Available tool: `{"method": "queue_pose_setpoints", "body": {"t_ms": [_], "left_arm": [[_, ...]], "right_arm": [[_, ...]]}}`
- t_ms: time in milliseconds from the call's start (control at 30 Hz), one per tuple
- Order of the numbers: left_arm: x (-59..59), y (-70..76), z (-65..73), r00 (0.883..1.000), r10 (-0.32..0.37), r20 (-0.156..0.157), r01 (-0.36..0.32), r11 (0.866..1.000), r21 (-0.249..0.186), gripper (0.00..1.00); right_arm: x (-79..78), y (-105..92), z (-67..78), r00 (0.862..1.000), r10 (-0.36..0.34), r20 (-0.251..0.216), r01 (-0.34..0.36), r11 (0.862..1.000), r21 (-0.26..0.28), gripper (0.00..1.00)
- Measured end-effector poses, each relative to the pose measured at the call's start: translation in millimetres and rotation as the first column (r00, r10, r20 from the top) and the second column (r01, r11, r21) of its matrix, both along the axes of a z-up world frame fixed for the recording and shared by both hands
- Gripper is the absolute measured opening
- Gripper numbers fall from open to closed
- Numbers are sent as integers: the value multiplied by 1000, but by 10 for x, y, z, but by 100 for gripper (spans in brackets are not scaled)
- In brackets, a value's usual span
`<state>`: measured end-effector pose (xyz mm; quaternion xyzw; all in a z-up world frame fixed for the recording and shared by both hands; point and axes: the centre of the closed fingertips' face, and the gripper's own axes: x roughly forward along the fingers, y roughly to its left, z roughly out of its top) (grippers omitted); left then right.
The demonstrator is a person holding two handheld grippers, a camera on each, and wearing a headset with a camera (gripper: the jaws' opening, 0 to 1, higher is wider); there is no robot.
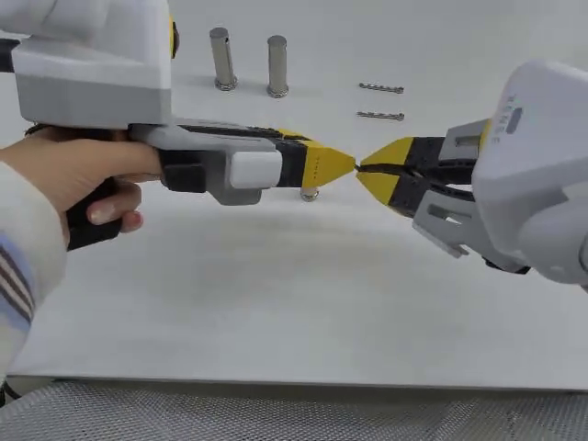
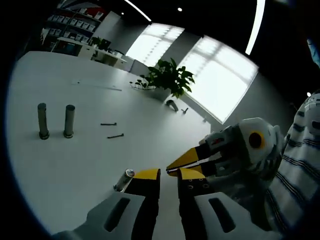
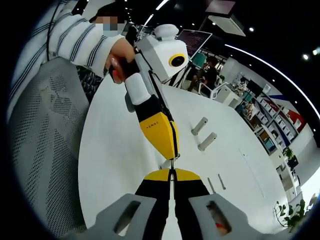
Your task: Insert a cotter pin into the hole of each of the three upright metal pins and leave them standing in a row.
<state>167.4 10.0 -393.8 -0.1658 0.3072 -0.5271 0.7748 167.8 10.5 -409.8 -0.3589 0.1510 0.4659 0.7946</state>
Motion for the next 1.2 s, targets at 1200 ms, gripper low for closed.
{"method": "queue_pose_setpoints", "body": {"t_ms": [1200], "left_arm": [[-42,28,-50,999,-31,-22,32,999,43,0]], "right_arm": [[-66,83,33,1000,29,12,-29,1000,-6,0]]}}
